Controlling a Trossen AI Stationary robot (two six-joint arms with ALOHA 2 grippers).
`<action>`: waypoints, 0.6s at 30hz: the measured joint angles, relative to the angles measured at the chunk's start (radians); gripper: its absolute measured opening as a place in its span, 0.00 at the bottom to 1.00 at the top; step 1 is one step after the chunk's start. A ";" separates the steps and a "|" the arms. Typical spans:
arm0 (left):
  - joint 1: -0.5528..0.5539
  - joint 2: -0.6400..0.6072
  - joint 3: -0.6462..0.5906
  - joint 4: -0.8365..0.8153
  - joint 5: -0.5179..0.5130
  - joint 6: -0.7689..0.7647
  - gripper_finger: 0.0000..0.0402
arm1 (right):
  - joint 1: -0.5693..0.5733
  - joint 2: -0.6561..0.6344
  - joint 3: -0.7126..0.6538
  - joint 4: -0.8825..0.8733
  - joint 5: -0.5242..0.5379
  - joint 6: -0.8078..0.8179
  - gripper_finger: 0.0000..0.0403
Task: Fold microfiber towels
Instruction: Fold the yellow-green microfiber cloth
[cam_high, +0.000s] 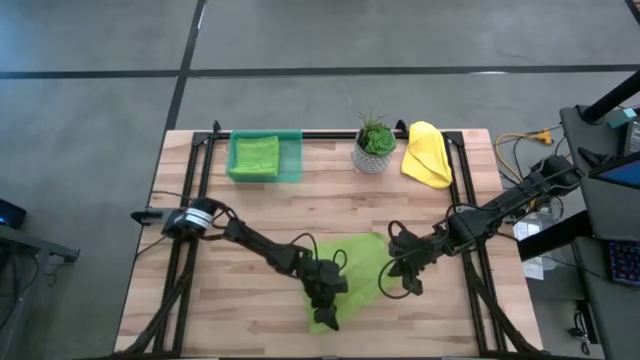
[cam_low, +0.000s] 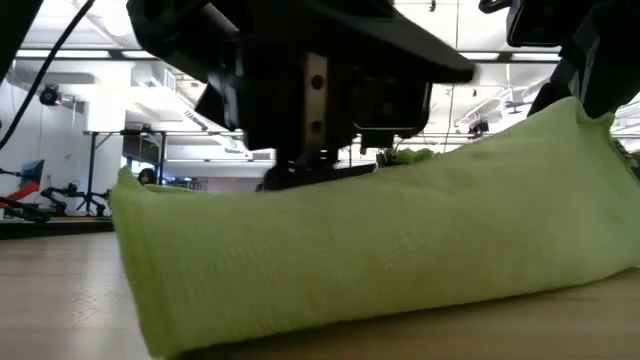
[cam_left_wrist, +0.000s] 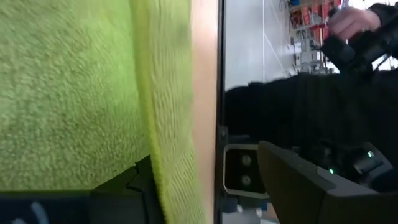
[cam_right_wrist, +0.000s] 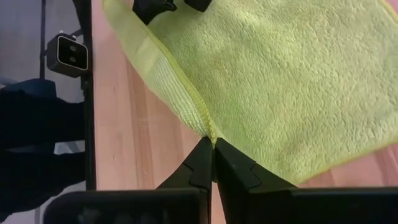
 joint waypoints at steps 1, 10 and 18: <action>-0.004 -0.004 -0.006 -0.002 0.011 0.000 0.50 | 0.000 0.000 0.000 0.000 0.000 0.000 0.02; -0.048 -0.042 -0.042 -0.017 0.049 -0.006 0.33 | 0.000 0.000 0.000 0.000 0.000 0.000 0.02; -0.054 -0.077 -0.071 -0.094 0.044 0.002 0.17 | 0.000 0.000 -0.002 0.000 0.000 0.000 0.02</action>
